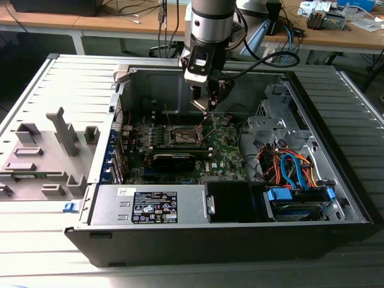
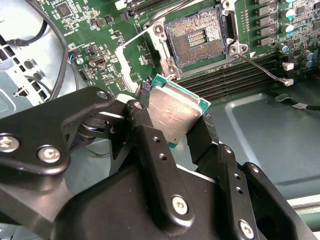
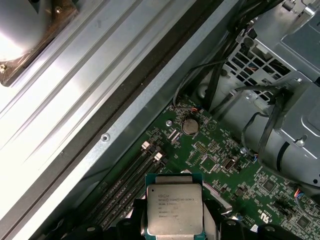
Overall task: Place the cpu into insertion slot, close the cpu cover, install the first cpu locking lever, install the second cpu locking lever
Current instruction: 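Place the cpu into insertion slot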
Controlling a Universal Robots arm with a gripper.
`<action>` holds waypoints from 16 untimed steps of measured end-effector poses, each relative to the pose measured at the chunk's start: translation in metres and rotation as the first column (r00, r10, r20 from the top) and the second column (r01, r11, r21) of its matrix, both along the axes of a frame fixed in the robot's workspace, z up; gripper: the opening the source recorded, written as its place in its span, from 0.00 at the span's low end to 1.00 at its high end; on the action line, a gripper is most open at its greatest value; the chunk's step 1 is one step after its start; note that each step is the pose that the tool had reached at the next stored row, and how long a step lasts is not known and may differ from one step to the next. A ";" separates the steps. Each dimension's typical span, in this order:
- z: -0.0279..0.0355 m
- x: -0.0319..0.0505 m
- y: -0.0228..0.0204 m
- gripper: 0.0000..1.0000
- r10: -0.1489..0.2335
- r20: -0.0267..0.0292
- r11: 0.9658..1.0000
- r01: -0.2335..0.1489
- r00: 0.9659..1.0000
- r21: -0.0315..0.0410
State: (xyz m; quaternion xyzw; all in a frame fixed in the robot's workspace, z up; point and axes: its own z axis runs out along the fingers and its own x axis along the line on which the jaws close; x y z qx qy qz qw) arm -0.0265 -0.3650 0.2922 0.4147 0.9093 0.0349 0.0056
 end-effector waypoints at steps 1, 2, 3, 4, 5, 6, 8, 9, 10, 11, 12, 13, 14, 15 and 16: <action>-0.0001 0.0000 0.0000 0.55 -0.001 0.000 1.000 0.001 1.000 0.000; -0.0002 0.0000 0.0000 0.55 -0.002 0.000 1.000 0.002 1.000 0.000; -0.0002 0.0000 0.0000 0.55 -0.002 0.000 1.000 0.002 1.000 0.000; -0.0003 0.0000 0.0000 0.55 -0.003 0.000 1.000 0.003 1.000 0.000; -0.0004 0.0000 0.0000 0.55 -0.004 0.000 1.000 0.004 1.000 0.000; -0.0004 0.0000 0.0000 0.55 -0.005 0.000 1.000 0.005 1.000 0.000; -0.0006 0.0000 0.0000 0.55 -0.006 0.000 1.000 0.006 1.000 0.000; -0.0006 0.0000 0.0000 0.55 -0.006 0.000 1.000 0.006 1.000 0.000; -0.0006 0.0000 0.0000 0.55 -0.007 0.000 1.000 0.007 1.000 0.000; -0.0007 0.0000 0.0000 0.55 -0.008 0.000 1.000 0.008 1.000 0.000; -0.0007 0.0000 0.0000 0.55 -0.008 0.000 1.000 0.008 1.000 0.000; -0.0008 0.0000 0.0000 0.55 -0.009 0.000 1.000 0.009 1.000 0.000; -0.0009 0.0000 0.0000 0.55 -0.010 0.000 1.000 0.010 1.000 0.000; -0.0009 0.0000 0.0000 0.55 -0.010 0.000 1.000 0.010 1.000 0.000; -0.0010 0.0000 0.0000 0.55 -0.011 0.000 1.000 0.011 1.000 0.000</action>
